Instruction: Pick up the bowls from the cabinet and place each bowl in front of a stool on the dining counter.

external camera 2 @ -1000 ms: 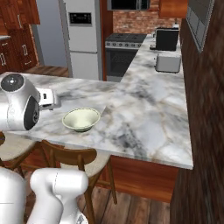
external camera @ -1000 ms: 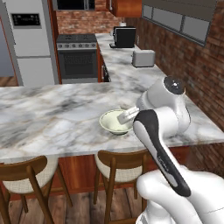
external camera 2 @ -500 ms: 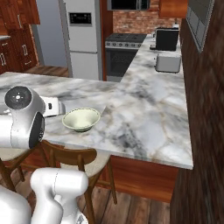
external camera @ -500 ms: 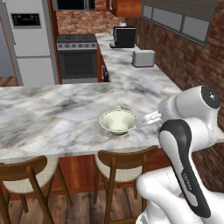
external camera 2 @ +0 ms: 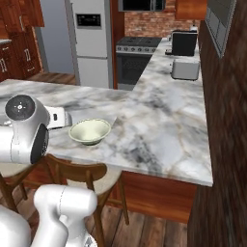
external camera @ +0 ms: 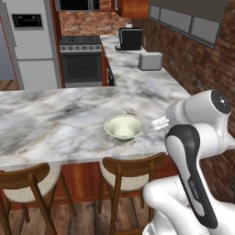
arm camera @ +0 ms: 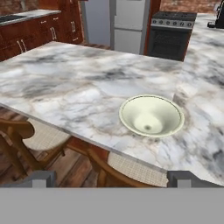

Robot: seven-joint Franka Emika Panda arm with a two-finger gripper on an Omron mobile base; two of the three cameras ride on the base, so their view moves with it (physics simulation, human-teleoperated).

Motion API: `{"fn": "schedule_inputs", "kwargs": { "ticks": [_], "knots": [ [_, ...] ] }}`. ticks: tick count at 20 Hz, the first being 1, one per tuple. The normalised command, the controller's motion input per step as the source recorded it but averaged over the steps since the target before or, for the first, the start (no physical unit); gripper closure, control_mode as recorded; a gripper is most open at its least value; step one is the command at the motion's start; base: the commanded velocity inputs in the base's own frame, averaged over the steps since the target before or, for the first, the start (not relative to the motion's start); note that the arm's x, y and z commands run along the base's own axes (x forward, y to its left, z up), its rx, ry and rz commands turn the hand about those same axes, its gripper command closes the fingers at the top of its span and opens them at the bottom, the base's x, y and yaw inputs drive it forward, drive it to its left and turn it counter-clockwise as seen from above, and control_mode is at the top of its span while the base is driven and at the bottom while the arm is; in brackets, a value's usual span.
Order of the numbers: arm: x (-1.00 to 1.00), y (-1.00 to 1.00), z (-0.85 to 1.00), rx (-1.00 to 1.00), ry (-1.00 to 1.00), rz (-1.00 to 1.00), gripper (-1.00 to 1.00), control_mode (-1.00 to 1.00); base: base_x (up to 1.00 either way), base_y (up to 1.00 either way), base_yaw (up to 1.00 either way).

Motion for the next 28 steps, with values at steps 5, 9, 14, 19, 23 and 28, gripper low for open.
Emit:
{"fn": "schedule_inputs", "kwargs": {
  "ticks": [5, 9, 14, 19, 23, 28],
  "knots": [
    [0.00, 0.00, 0.00, 0.00, 0.00, 0.00, -1.00, 1.00, -0.23, 0.64, 0.00],
    [0.00, 0.00, 0.00, 0.00, 0.00, 0.00, -1.00, 1.00, -0.03, 1.00, 0.00],
    [0.00, 0.00, 0.00, 0.00, 0.00, 0.00, -1.00, 1.00, 0.03, 1.00, 0.00],
    [0.00, 0.00, 0.00, 0.00, 0.00, 0.00, -1.00, 1.00, 0.00, 1.00, 0.00],
    [0.00, 0.00, 0.00, 0.00, 0.00, 0.00, -1.00, 1.00, 0.00, 1.00, 0.00],
    [0.00, 0.00, 0.00, 0.00, 0.00, 0.00, -1.00, 1.00, 0.04, 1.00, 0.00]
  ]
}}
